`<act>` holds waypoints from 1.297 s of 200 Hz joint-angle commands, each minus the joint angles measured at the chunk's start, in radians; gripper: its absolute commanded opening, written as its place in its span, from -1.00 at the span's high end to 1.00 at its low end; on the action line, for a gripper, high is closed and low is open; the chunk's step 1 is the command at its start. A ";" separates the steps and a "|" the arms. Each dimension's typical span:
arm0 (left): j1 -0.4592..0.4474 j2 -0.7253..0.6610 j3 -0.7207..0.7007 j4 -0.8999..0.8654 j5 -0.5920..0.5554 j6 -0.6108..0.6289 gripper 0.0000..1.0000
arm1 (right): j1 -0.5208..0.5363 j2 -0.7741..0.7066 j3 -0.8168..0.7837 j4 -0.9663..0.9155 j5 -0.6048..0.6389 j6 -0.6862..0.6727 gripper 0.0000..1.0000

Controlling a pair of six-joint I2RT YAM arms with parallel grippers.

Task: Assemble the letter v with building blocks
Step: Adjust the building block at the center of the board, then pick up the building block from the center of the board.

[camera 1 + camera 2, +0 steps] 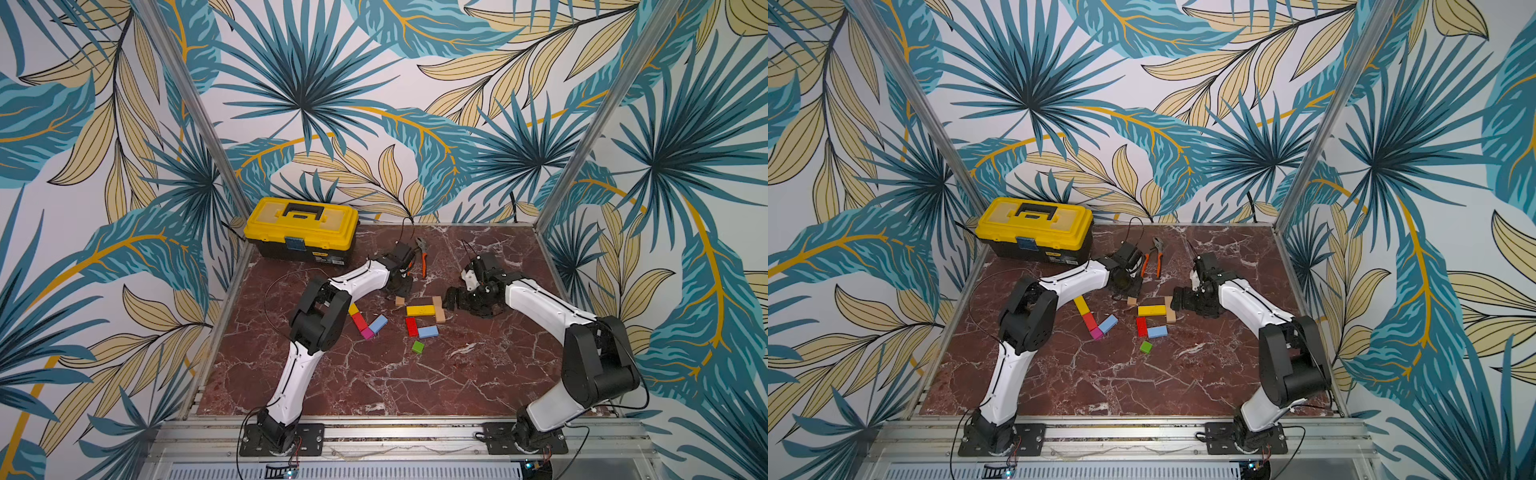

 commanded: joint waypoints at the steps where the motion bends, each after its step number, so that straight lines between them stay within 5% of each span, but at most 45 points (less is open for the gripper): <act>1: 0.009 -0.007 -0.033 -0.062 -0.041 0.064 0.17 | -0.004 -0.030 -0.028 0.008 -0.014 0.016 -0.99; 31: 0.010 -0.025 -0.044 -0.064 -0.051 0.079 -0.38 | -0.004 -0.031 -0.031 0.017 -0.021 0.023 -0.99; 66: 0.009 -0.026 -0.027 -0.062 -0.048 0.065 -0.50 | -0.004 -0.036 -0.029 0.012 -0.018 0.024 -0.99; 209: 0.023 0.096 0.132 -0.062 0.007 -0.007 -0.50 | -0.006 -0.036 -0.028 0.004 -0.009 0.009 -0.99; 259: 0.023 0.111 0.150 -0.065 0.015 -0.007 -0.24 | -0.008 -0.026 -0.028 0.007 -0.012 0.008 -0.99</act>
